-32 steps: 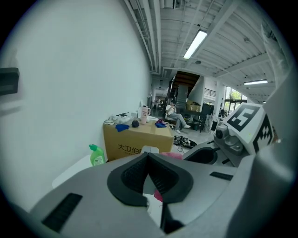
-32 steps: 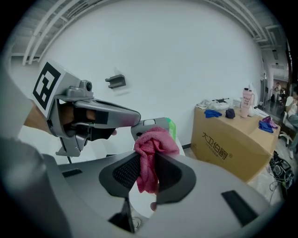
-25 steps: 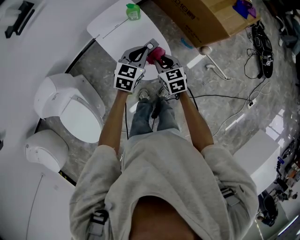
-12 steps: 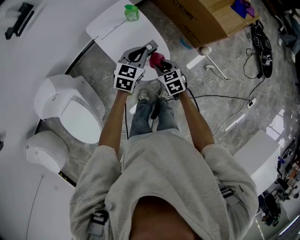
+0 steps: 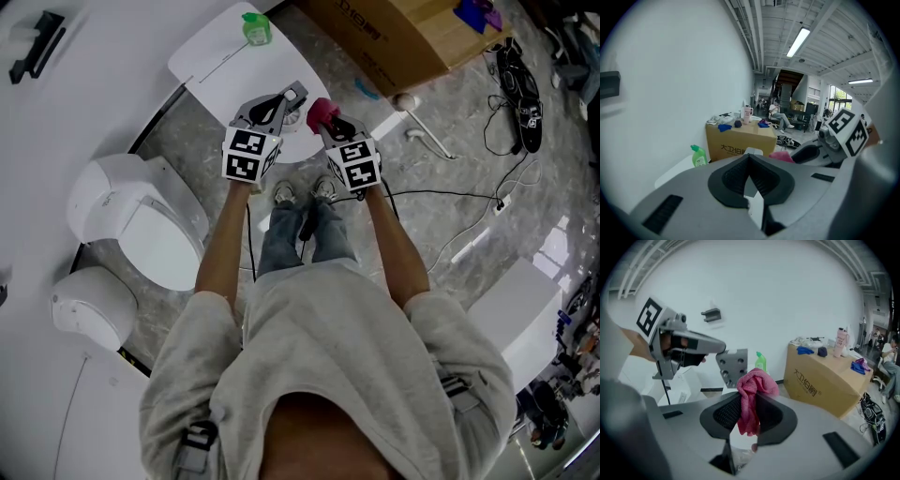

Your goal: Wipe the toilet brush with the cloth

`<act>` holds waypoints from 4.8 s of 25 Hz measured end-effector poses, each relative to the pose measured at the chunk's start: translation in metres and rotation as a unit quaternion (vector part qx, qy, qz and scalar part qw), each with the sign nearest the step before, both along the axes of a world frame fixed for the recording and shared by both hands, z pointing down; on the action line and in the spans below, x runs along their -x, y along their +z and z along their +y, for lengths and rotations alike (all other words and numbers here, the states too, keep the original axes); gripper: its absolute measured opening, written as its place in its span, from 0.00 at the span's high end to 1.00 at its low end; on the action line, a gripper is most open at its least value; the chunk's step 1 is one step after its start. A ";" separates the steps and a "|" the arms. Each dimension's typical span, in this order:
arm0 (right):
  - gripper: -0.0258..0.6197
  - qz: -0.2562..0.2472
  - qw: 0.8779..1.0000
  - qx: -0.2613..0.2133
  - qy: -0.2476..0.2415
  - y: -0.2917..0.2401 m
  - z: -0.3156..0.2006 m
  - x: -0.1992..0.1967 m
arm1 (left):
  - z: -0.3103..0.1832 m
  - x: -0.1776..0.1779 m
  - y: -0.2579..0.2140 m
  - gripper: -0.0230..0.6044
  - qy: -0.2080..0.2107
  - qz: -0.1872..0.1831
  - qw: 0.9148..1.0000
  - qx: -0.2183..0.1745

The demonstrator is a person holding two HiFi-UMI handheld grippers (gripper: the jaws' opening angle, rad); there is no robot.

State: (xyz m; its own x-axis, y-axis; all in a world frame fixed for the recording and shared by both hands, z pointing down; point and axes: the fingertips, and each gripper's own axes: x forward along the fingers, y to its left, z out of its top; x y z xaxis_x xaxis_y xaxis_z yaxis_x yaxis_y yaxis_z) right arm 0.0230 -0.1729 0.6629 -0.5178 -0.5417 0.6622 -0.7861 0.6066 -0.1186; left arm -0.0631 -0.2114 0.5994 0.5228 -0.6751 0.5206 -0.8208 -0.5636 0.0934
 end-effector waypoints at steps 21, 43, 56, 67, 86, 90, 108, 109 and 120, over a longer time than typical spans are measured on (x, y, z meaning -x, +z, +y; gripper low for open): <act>0.81 -0.100 0.994 -0.050 0.018 -0.068 -0.077 0.022 | -0.001 0.001 0.001 0.93 -0.005 -0.002 1.000 0.000; 0.81 -0.074 0.994 0.084 -0.001 0.032 -0.039 0.027 | -0.008 0.003 0.000 0.93 -0.010 0.004 1.000 -0.006; 0.81 -0.053 0.989 0.133 -0.025 0.067 0.002 0.034 | -0.010 0.003 0.001 0.93 -0.010 0.004 1.000 -0.005; 0.81 -0.069 0.995 0.070 0.012 0.023 -0.014 0.015 | -0.010 0.002 0.001 0.93 -0.011 0.002 1.000 0.000; 0.81 -0.077 0.996 -0.002 0.047 -0.037 -0.033 0.013 | -0.008 0.000 0.001 0.93 -0.009 -0.003 1.000 0.000; 0.81 -0.071 0.996 0.016 0.044 -0.022 -0.028 0.019 | -0.007 0.001 0.001 0.93 -0.012 -0.001 1.000 0.001; 0.81 -0.043 0.993 0.107 0.037 0.047 -0.025 0.034 | -0.013 0.007 0.001 0.93 -0.022 0.003 1.000 0.001; 0.81 -0.042 0.992 0.112 0.036 0.050 -0.024 0.035 | -0.013 0.007 0.001 0.93 -0.022 0.004 1.000 0.002; 0.81 -0.015 0.988 0.150 0.025 0.083 -0.007 0.030 | -0.015 0.004 0.001 0.93 -0.019 0.000 1.000 -0.004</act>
State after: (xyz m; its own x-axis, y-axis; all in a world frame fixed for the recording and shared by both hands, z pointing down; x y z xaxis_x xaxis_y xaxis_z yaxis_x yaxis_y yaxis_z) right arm -0.0069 -0.1795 0.7456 -0.5165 -0.3491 0.7819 -0.8081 0.5008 -0.3102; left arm -0.0675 -0.2262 0.6005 0.4966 -0.6982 0.5156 -0.8416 -0.5326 0.0894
